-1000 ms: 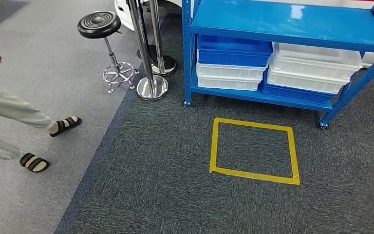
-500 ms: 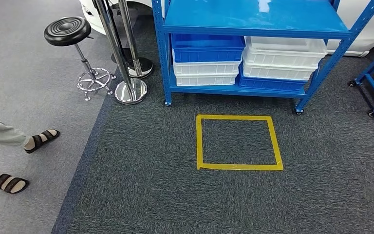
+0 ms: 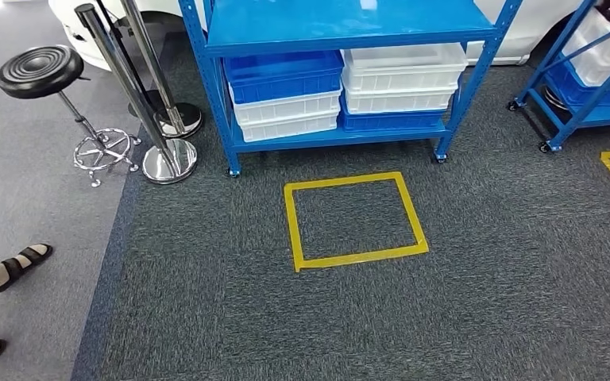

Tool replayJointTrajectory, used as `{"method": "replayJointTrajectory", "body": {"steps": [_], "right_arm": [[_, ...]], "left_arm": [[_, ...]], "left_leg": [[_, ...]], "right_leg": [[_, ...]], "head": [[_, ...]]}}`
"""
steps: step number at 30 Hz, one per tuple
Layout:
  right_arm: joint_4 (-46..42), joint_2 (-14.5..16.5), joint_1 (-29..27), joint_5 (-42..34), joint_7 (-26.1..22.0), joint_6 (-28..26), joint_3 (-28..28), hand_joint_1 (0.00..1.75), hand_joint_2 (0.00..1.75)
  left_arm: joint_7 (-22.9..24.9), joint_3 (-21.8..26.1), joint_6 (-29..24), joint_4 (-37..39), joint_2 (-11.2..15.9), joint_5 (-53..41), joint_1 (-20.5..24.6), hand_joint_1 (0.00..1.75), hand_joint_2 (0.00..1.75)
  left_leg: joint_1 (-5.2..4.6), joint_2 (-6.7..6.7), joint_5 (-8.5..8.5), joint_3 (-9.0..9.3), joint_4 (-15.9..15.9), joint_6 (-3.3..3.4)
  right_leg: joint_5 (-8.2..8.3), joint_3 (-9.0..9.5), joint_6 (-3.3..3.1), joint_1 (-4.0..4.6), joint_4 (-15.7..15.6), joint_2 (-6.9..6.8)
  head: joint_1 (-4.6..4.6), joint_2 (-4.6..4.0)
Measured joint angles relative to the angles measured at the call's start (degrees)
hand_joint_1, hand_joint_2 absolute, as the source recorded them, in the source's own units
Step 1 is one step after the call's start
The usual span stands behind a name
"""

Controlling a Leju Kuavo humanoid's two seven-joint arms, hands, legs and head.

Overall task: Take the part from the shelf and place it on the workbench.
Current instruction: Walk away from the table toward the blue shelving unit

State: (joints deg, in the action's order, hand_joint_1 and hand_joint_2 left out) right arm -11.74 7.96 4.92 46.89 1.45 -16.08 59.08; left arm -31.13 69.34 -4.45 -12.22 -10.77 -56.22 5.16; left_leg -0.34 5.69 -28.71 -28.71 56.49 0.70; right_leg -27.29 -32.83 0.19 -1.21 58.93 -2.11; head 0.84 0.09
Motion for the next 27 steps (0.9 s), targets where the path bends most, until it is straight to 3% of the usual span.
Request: {"method": "replayJointTrajectory", "body": {"steps": [2,3,5,6,7,8,9,10,12,13,15,16,18,20,21,22,23,25,27], "right_arm": [[-0.01,-0.01,0.01,0.09,0.34,-0.39,0.02,0.0,0.0],[-0.02,-0.01,0.05,0.08,0.51,-0.5,0.04,0.0,0.0],[-0.02,-0.02,0.11,-0.14,0.7,-0.49,0.16,0.0,0.0],[-0.02,-0.02,0.11,-0.31,0.72,-0.46,0.25,0.0,0.0],[-0.02,-0.02,0.09,-0.5,0.68,-0.44,0.35,0.0,0.0],[-0.02,-0.02,0.09,-0.7,0.58,-0.45,0.49,0.0,0.0],[-0.02,-0.02,0.11,-0.86,0.45,-0.46,0.65,0.0,0.0],[-0.02,-0.01,0.15,-0.99,0.3,-0.48,0.83,0.0,0.0],[-0.01,0.07,0.27,-1.04,0.1,-0.53,1.11,0.0,0.0],[-0.01,0.1,0.29,-0.98,0.04,-0.55,1.17,0.0,0.0],[-0.01,0.13,0.2,-0.86,0.01,-0.58,1.24,0.0,0.0],[-0.01,0.13,0.11,-0.84,-0.01,-0.59,1.27,0.0,0.0],[-0.01,0.11,0.04,-0.73,-0.01,-0.67,1.32,0.0,0.0],[-0.02,0.08,0.12,-0.46,0.07,-0.82,1.33,0.0,0.0],[-0.02,0.08,0.15,-0.31,0.16,-0.91,1.33,0.0,0.0],[-0.02,0.07,0.15,-0.2,0.28,-0.98,1.33,0.0,0.0],[-0.02,0.07,0.11,-0.12,0.4,-1.05,1.33,0.0,0.0],[-0.02,0.04,0.04,0.02,0.46,-1.2,1.33,0.0,0.0],[-0.02,0.02,0.12,0.21,0.29,-1.25,1.33,0.0,0.0]], "left_arm": [[-0.04,-0.01,0.34,0.0,-0.08,-0.08,0.16,0.0,0.0],[-0.01,-0.01,0.43,0.0,-0.12,-0.12,0.15,0.0,0.0],[0.21,-0.01,0.53,0.0,-0.19,-0.23,-0.01,0.0,0.0],[0.38,-0.01,0.56,0.0,-0.2,-0.32,-0.11,0.0,0.0],[0.56,-0.01,0.59,0.01,-0.23,-0.45,-0.2,0.0,0.0],[0.72,-0.01,0.62,0.01,-0.28,-0.62,-0.26,0.0,0.0],[0.87,-0.01,0.63,0.01,-0.36,-0.85,-0.27,0.0,0.0],[1.01,-0.02,0.63,0.01,-0.43,-1.03,-0.27,0.0,0.0],[1.14,-0.03,0.73,0.0,-0.52,-1.22,-0.28,0.0,0.0],[1.16,-0.03,0.85,0.0,-0.55,-1.21,-0.26,0.0,0.0],[1.16,-0.04,1.11,0.0,-0.65,-1.17,-0.12,0.0,0.0],[1.17,-0.05,1.22,0.01,-0.77,-1.16,-0.02,0.0,0.0],[1.14,-0.05,1.32,0.01,-1.0,-1.18,0.06,0.0,0.0],[1.05,-0.05,1.38,0.01,-1.09,-1.22,-0.08,0.0,0.0],[0.98,-0.05,1.41,0.01,-1.09,-1.26,-0.15,0.0,0.0],[0.88,-0.05,1.48,0.01,-1.08,-1.34,-0.18,0.0,0.0],[0.78,-0.06,1.56,0.01,-1.08,-1.45,-0.15,0.0,0.0],[0.63,-0.11,1.76,0.01,-1.13,-1.75,-0.05,0.0,0.0],[0.56,-0.21,1.86,0.0,-1.2,-1.95,0.03,0.0,0.0]], "left_leg": [[0.28,-1.43,-1.41,-0.38,1.56,-0.59],[0.45,-2.67,-3.05,-1.42,3.99,-0.9],[0.68,-4.67,-7.11,-5.0,11.95,-1.36],[0.73,-5.01,-8.46,-6.81,15.73,-1.44],[0.73,-5.11,-8.55,-7.85,17.64,-1.36],[0.71,-5.2,-7.39,-7.83,17.2,-1.14],[0.66,-5.48,-5.24,-6.78,14.48,-0.78],[0.57,-6.35,-2.56,-5.06,10.15,-0.23],[0.45,-8.94,0.64,-2.19,3.2,0.89],[0.37,-9.87,1.16,-1.51,1.48,1.29],[0.23,-9.55,1.12,-1.11,0.47,1.59],[0.37,-8.93,1.32,-0.78,-0.26,1.69],[0.68,-7.71,1.89,-0.11,-1.88,2.04],[0.66,-6.61,2.16,0.02,-2.35,2.29],[0.57,-6.06,2.14,-0.1,-2.24,2.3],[0.51,-5.63,2.07,-0.23,-2.06,2.28],[0.49,-5.32,1.96,-0.34,-1.82,2.23],[0.52,-5.04,1.59,-0.41,-1.19,1.93],[0.36,-4.96,1.09,-0.65,-0.38,1.32]], "right_leg": [[0.16,0.02,-0.59,-0.18,-0.19,0.53],[0.25,0.0,-0.8,-0.32,-0.31,0.86],[0.3,-0.16,-0.98,-0.33,-0.33,1.71],[0.3,-0.2,-1.0,-0.26,-0.31,2.28],[0.29,-0.17,-1.02,-0.18,-0.3,2.9],[0.28,-0.07,-1.03,-0.07,-0.3,3.62],[0.27,0.08,-1.04,0.03,-0.3,4.33],[0.26,0.23,-1.04,0.11,-0.32,5.07],[0.35,0.23,-0.84,0.08,-0.35,6.41],[0.47,0.06,-0.63,-0.06,-0.37,7.04],[0.93,-0.33,0.13,-0.37,-0.71,8.32],[0.98,-0.42,0.46,-0.36,-0.75,8.2],[-0.45,-1.35,0.96,-0.04,1.13,5.88],[-4.16,-4.4,1.25,0.07,7.57,3.12],[-5.79,-6.21,1.42,-0.01,11.36,2.68],[-6.51,-7.41,1.6,-0.11,14.0,2.52],[-6.1,-7.54,1.75,-0.2,14.61,2.45],[-2.62,-4.31,1.9,-0.37,9.12,2.26],[-0.34,-0.53,1.46,-0.28,2.1,2.09]], "head": [[0.0,0.0],[-0.01,0.0],[-0.01,0.0],[-0.01,0.0],[-0.01,0.0],[-0.01,0.0],[-0.01,-0.01],[-0.01,-0.01],[-0.01,-0.01],[-0.02,-0.01],[-0.07,-0.01],[-0.05,0.0],[-0.01,-0.01],[0.03,-0.01],[0.03,-0.01],[0.03,-0.01],[0.02,-0.01],[0.03,0.0],[0.02,-0.01]]}}
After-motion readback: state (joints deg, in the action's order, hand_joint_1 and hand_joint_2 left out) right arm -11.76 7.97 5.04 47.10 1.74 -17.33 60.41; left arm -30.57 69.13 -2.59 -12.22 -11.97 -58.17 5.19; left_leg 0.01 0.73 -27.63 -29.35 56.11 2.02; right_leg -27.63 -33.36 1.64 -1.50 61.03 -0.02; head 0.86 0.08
